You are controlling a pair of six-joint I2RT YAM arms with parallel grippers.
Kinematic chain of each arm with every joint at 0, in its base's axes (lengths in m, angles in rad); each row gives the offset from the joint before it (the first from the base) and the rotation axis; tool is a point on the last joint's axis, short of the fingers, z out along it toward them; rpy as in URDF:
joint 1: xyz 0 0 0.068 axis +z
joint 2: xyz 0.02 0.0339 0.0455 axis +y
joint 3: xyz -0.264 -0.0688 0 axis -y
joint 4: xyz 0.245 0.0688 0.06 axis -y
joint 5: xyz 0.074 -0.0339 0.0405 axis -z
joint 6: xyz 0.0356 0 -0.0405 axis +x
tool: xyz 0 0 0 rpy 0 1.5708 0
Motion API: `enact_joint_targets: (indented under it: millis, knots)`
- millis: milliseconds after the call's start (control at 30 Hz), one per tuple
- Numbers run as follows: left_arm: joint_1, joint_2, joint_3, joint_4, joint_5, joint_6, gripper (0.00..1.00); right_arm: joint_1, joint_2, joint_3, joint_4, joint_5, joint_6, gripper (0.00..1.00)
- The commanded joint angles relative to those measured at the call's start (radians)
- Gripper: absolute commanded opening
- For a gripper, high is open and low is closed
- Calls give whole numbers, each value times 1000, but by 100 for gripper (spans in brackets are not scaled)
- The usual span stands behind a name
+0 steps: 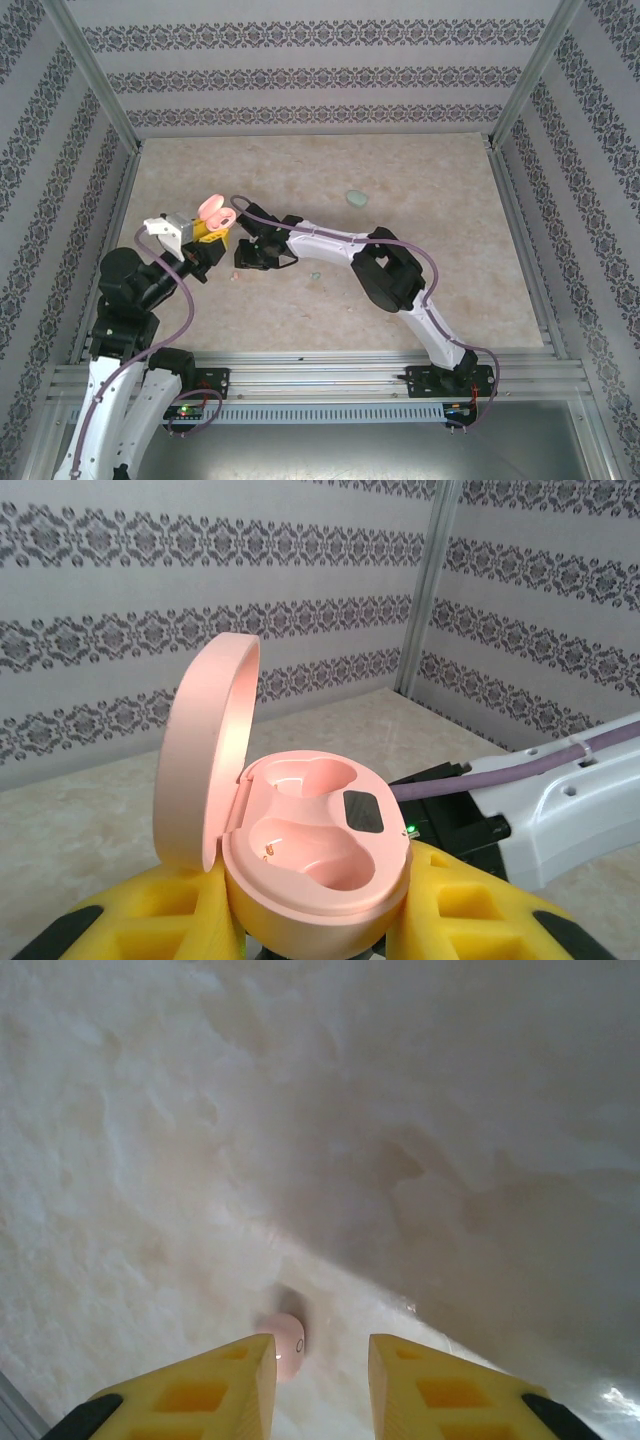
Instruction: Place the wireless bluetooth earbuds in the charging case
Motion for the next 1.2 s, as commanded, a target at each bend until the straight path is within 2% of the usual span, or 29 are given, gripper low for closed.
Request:
enact_joint_targets:
  millis: [0, 333, 733, 967, 1167]
  knots:
    - [13, -28, 36, -48, -27, 21, 9, 20, 31, 52, -69, 40, -29, 31]
    - [13, -52, 45, -94, -46, 48, 8, 55, 78, 168, -184, 90, -80, 32]
    - [12, -57, 48, -118, -42, 66, 8, 68, 149, 252, -240, 70, -89, 33]
    - [13, -60, 43, -118, -40, 72, 8, 76, 192, 328, -309, 90, -113, 31]
    - [12, -59, 42, -115, -39, 80, 8, 81, 212, 380, -377, 97, -132, 25]
